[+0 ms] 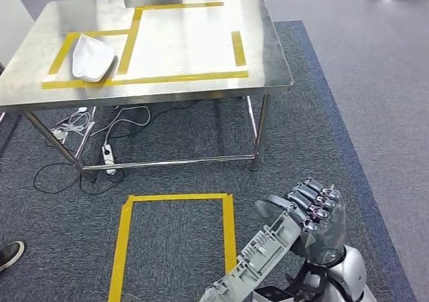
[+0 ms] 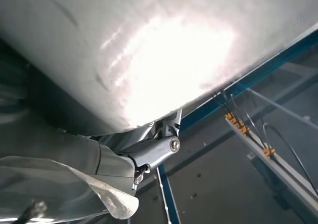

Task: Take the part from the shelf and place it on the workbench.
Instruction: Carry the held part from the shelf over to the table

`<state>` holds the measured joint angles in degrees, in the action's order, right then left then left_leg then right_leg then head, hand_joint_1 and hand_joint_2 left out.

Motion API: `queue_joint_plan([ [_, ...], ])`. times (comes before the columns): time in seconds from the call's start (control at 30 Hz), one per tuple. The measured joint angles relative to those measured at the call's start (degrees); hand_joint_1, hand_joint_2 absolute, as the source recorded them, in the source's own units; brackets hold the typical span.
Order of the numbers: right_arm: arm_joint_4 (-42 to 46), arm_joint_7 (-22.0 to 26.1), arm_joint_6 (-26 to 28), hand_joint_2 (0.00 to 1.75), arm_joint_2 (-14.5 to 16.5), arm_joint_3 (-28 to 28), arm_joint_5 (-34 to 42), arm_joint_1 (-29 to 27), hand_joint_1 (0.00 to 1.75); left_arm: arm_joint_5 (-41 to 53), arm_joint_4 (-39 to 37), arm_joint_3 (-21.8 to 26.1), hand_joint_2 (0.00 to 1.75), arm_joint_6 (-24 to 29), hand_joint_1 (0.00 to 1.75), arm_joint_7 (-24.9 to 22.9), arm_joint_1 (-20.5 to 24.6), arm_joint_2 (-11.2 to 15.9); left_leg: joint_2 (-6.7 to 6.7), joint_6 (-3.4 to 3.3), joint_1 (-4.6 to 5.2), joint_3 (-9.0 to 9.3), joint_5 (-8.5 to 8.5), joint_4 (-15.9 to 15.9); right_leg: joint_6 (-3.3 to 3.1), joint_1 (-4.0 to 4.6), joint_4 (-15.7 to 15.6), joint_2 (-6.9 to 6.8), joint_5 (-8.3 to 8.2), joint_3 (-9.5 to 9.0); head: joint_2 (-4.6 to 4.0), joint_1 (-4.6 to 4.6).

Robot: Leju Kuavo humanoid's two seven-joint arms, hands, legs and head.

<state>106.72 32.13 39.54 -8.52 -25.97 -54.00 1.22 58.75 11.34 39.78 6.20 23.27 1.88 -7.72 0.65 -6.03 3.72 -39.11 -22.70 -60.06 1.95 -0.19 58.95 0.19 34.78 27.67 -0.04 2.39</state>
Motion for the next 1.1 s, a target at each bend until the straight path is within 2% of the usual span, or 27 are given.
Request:
queue_joint_plan([
  [0.07,0.2,-0.1,0.0,1.75,-0.1,0.0,-0.1,0.4,1.75,0.0,0.0,0.0,1.75,0.0,0.0,0.1,0.3,-0.1,-0.01,0.26,-0.44,1.41,-0.12,1.6,0.31,0.14,2.1,-0.09,1.53,0.62,-0.01,-0.08],
  [0.1,0.3,-0.1,0.0,1.75,-0.2,-0.1,-0.1,0.6,1.75,0.0,0.0,0.0,1.75,0.0,0.0,0.1,0.4,-0.2,-0.02,0.36,-0.54,1.88,-0.28,1.9,0.47,0.13,5.1,-0.11,2.93,2.24,-0.01,-0.13],
  [0.17,0.3,-0.1,0.0,1.75,-0.3,-0.2,-0.1,0.7,1.75,0.1,0.0,0.0,1.75,0.0,0.0,0.1,0.6,-0.4,0.04,0.33,-0.5,2.39,-0.86,2.0,0.81,0.12,12.4,-0.11,5.48,7.08,-0.01,-0.13],
  [0.2,0.3,-0.2,0.0,1.75,-0.4,-0.2,-0.1,0.6,1.75,0.1,0.0,0.0,1.75,0.0,0.0,0.1,0.6,-0.4,0.1,0.35,-0.42,2.63,-1.16,2.0,0.88,0.13,14.5,-0.12,5.5,9.05,-0.01,-0.13],
  [0.23,0.3,-0.2,0.0,1.75,-0.4,-0.3,-0.1,0.6,1.75,0.1,0.0,0.0,1.75,0.0,0.0,0.1,0.5,-0.4,0.17,0.36,-0.31,2.93,-1.42,2.0,0.85,0.17,14.7,-0.12,4.24,10.01,-0.01,-0.11],
  [0.27,0.3,-0.2,0.0,1.75,-0.5,-0.3,-0.1,0.6,1.75,0.1,0.0,0.0,1.75,0.0,0.0,0.1,0.5,-0.5,0.24,0.37,-0.15,3.29,-1.66,1.9,0.68,0.23,12.7,-0.11,1.9,9.83,-0.01,-0.12],
  [0.3,0.3,-0.2,0.0,1.75,-0.5,-0.4,-0.1,0.7,1.75,0.1,0.0,0.0,1.75,0.0,0.0,0.1,0.5,-0.5,0.31,0.37,0.02,3.67,-1.92,1.9,0.31,0.36,9.0,-0.1,-1.01,8.73,-0.01,-0.11],
  [0.33,0.3,-0.2,0.0,1.75,-0.5,-0.4,-0.1,0.7,1.75,0.1,0.0,0.0,1.75,0.0,0.0,0.1,0.5,-0.6,0.35,0.4,0.23,3.95,-2.17,1.8,-0.29,0.51,5.3,-0.11,-3.22,7.31,-0.01,-0.06],
  [0.37,0.3,-0.2,0.0,1.75,-0.5,-0.5,-0.1,0.8,1.75,0.1,0.0,0.0,1.75,0.0,0.0,0.1,0.6,-0.7,0.41,0.48,0.34,4.07,-2.37,1.7,-0.87,0.66,2.4,-0.13,-4.71,6.07,0.0,0.03],
  [0.4,0.3,-0.2,0.0,1.75,-0.5,-0.5,-0.1,0.8,1.75,0.1,0.0,0.0,1.75,0.0,0.0,0.1,0.6,-0.8,0.45,0.61,0.35,4.07,-2.49,1.6,-1.42,0.82,0.5,-0.14,-5.42,5.25,0.01,0.11],
  [0.43,0.3,-0.2,0.0,1.75,-0.6,-0.5,-0.1,0.8,1.75,0.1,0.0,0.0,1.75,0.0,0.0,0.1,0.6,-0.8,0.46,0.79,0.3,3.99,-2.52,1.5,-1.81,0.93,-0.1,-0.17,-5.4,4.88,0.01,0.18],
  [0.5,0.3,-0.2,0.0,1.75,-0.6,-0.6,-0.1,0.8,1.75,0.1,0.0,0.0,1.75,0.0,0.0,0.1,0.6,-0.7,0.49,1.18,0.42,4.04,-2.6,1.6,-2.13,0.56,-0.9,-0.23,-5.84,4.44,0.02,0.09],
  [0.57,0.3,-0.1,0.0,1.75,-0.6,-0.6,0.0,0.8,1.75,0.1,0.1,0.0,1.75,0.0,0.0,0.2,0.5,-0.7,0.47,2.25,0.37,3.52,-4.11,-0.3,-2.31,-0.38,-1.8,-0.47,-6.22,3.71,0.02,0.38],
  [0.6,0.3,-0.1,0.0,1.75,-0.7,-0.6,0.1,0.9,1.75,0.1,0.1,0.0,1.75,0.1,0.0,0.2,0.5,-0.6,0.42,3.09,-0.16,2.45,-5.68,-2.9,-2.3,-0.81,-2.1,-0.62,-6.32,3.4,0.02,0.53],
  [0.67,0.3,-0.1,0.0,1.75,-0.7,-0.6,0.2,0.8,1.75,0.2,0.1,0.0,1.75,0.1,0.0,0.2,0.5,-0.7,0.21,4.92,-1.92,-0.95,-9.16,-10.4,-2.09,-1.43,-2.2,-0.8,-6.23,3.2,0.02,0.78],
  [0.7,0.3,-0.1,0.0,1.75,-0.7,-0.6,0.3,0.8,1.75,0.2,0.1,0.0,1.75,0.1,0.0,0.2,0.4,-0.6,0.11,5.74,-2.82,-2.23,-9.93,-13.1,-1.82,-1.79,-2.2,-0.84,-6.15,3.16,0.02,0.78],
  [0.73,0.3,-0.1,0.0,1.75,-0.7,-0.6,0.3,0.7,1.75,0.2,0.1,0.0,1.75,0.1,0.0,0.2,0.4,-0.6,0.02,6.54,-3.64,-2.58,-9.6,-13.8,-1.42,-2.22,-2.2,-0.85,-6.03,3.08,0.02,0.78],
  [0.77,0.3,-0.1,0.0,1.75,-0.7,-0.6,0.4,0.7,1.75,0.3,0.1,0.0,1.75,0.1,0.0,0.2,0.3,-0.6,-0.07,7.37,-4.4,-1.7,-8.05,-12.0,-0.92,-2.73,-2.1,-0.83,-5.89,2.93,0.02,0.79],
  [0.8,0.3,-0.2,0.0,1.75,-0.7,-0.7,0.5,0.7,1.75,0.3,0.1,0.0,1.75,0.1,0.0,0.1,0.3,-0.5,-0.22,8.21,-5.13,0.16,-5.78,-8.3,-0.33,-3.24,-2.0,-0.81,-5.67,2.7,0.02,0.81],
  [0.83,0.3,-0.2,0.0,1.75,-0.7,-0.7,0.7,0.7,1.75,0.3,0.1,0.0,1.75,0.1,0.0,0.1,0.4,-0.6,-0.31,9.11,-5.61,2.29,-4.22,-4.2,0.38,-3.63,-2.0,-0.79,-5.43,2.47,0.02,0.89],
  [0.87,0.3,-0.2,0.0,1.75,-0.7,-0.7,0.8,0.7,1.75,0.3,0.0,0.0,1.75,0.2,0.0,0.1,0.4,-0.7,-0.34,9.47,-5.82,4.01,-3.21,-0.8,1.12,-3.86,-1.9,-0.75,-5.18,2.32,0.02,1.1],
  [0.9,0.3,-0.3,0.0,1.75,-0.7,-0.7,0.9,0.7,1.75,0.4,0.0,0.0,1.75,0.2,0.0,0.1,0.5,-0.7,-0.36,9.42,-5.84,4.96,-3.04,1.1,1.81,-3.92,-1.8,-0.73,-5.03,2.23,0.02,1.2],
  [0.93,0.3,-0.3,0.0,1.75,-0.7,-0.7,1.0,0.7,1.75,0.4,0.0,0.0,1.75,0.2,0.0,0.0,0.5,-0.8,-0.3,8.99,-5.64,5.13,-3.59,1.5,2.43,-3.89,-2.0,-0.71,-5.01,2.13,0.02,1.21],
  [1.0,0.3,-0.4,0.0,1.75,-0.7,-0.8,1.1,0.7,1.75,0.4,0.0,0.0,1.75,0.4,0.0,0.0,0.5,-0.7,-0.29,7.42,-5.44,4.9,-3.83,1.2,3.38,-3.96,-2.5,-0.78,-5.03,1.94,0.02,0.93],
  [1.07,0.2,-0.6,0.0,1.75,-0.7,-0.9,1.2,0.8,1.75,0.4,0.0,0.0,1.75,0.4,0.0,0.0,0.4,-0.7,-0.29,6.15,-5.28,5.06,-3.91,1.3,3.59,-4.04,-1.2,-0.82,-3.82,2.68,0.02,0.51],
  [1.1,0.2,-0.6,0.0,1.75,-0.8,-0.9,1.2,0.9,1.75,0.4,0.0,0.0,1.75,0.4,0.0,0.0,0.5,-0.7,-0.3,5.57,-5.11,5.18,-3.9,1.4,3.33,-3.86,1.4,-0.77,-2.4,4.05,0.02,0.24],
])
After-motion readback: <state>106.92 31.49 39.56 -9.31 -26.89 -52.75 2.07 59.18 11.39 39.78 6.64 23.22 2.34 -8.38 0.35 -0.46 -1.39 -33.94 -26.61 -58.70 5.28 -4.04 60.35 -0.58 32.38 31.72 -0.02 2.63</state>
